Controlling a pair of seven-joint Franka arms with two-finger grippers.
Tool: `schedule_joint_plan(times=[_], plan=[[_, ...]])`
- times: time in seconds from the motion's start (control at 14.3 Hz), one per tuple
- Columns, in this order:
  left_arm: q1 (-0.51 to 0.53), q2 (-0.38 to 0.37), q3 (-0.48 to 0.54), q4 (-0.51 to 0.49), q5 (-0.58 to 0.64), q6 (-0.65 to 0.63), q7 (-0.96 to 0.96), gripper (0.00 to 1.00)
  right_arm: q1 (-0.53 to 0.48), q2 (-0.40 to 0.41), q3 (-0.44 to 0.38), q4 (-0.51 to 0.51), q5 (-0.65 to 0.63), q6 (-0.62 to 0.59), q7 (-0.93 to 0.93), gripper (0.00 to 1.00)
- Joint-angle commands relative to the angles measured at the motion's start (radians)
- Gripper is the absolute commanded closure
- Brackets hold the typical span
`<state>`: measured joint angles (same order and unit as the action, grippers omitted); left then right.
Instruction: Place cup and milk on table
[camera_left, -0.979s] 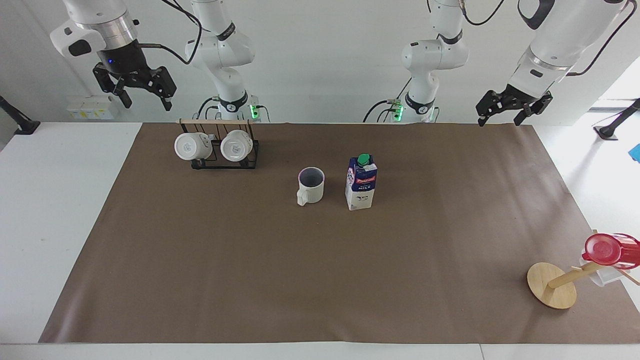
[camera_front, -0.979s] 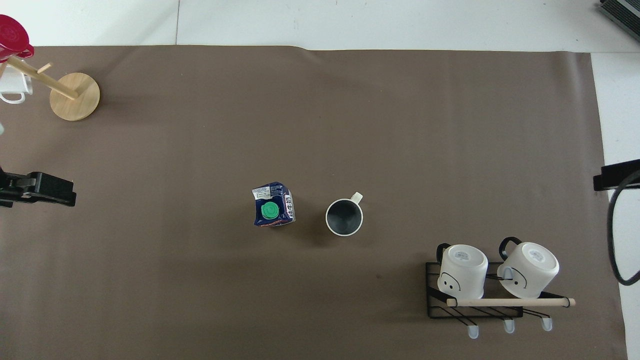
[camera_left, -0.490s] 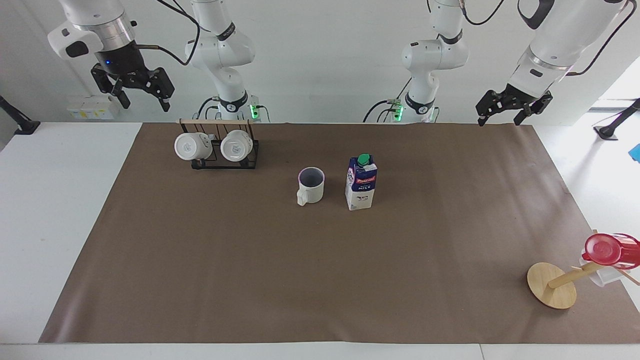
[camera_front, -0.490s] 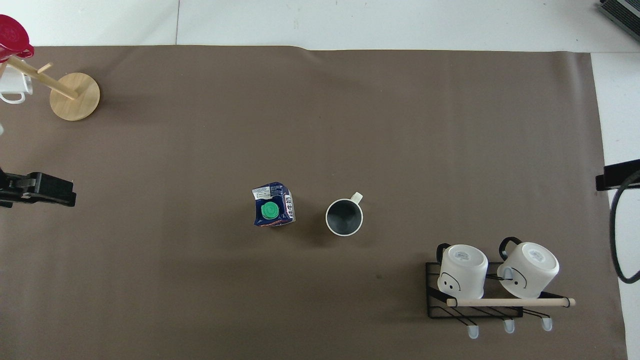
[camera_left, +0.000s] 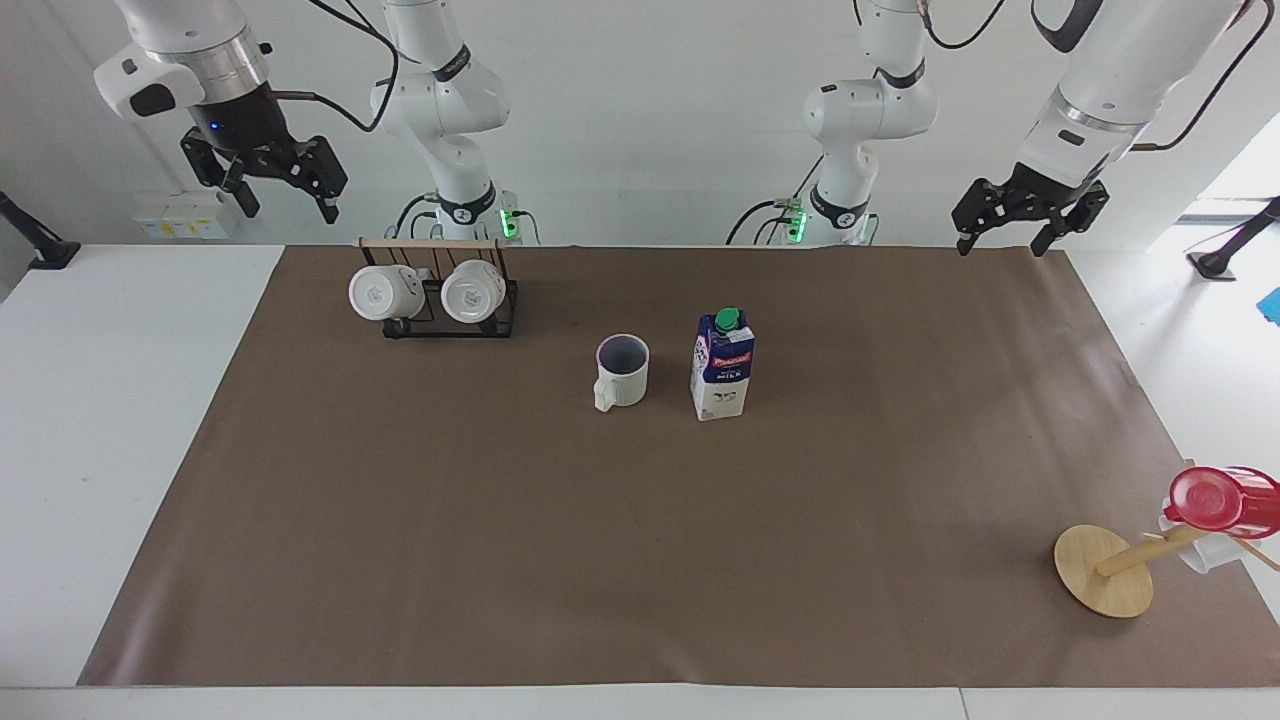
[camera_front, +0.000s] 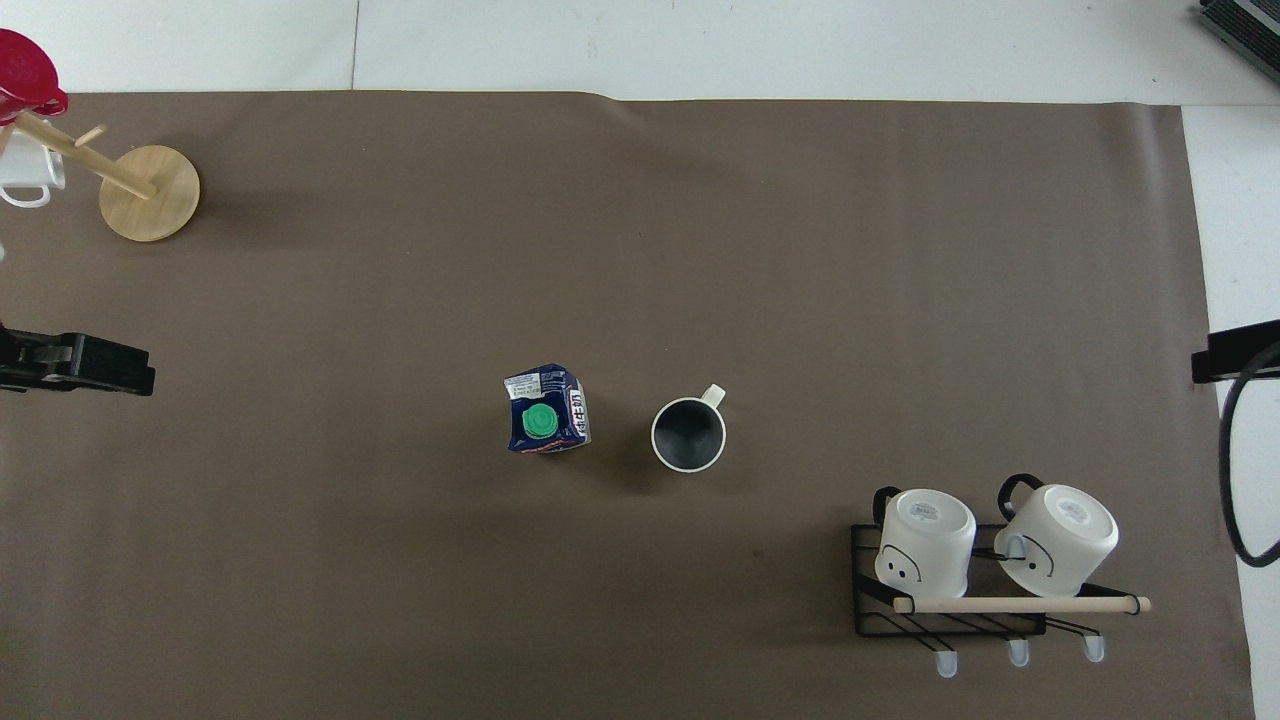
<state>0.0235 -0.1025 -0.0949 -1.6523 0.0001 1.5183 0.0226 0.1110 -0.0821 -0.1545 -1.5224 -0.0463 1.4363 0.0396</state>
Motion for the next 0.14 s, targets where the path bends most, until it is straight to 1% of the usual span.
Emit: schedule_joint_plan(times=[0.0, 0.07], plan=[[0.009, -0.011, -0.002, -0.004, -0.017, 0.014, 0.022, 0.0, -0.01, -0.01, 0.009, -0.012, 0.008, -0.002, -0.024, 0.0], [0.009, -0.013, -0.002, -0.006, -0.017, 0.013, 0.022, 0.0, -0.011, -0.01, 0.009, -0.012, 0.008, -0.001, -0.024, 0.0]])
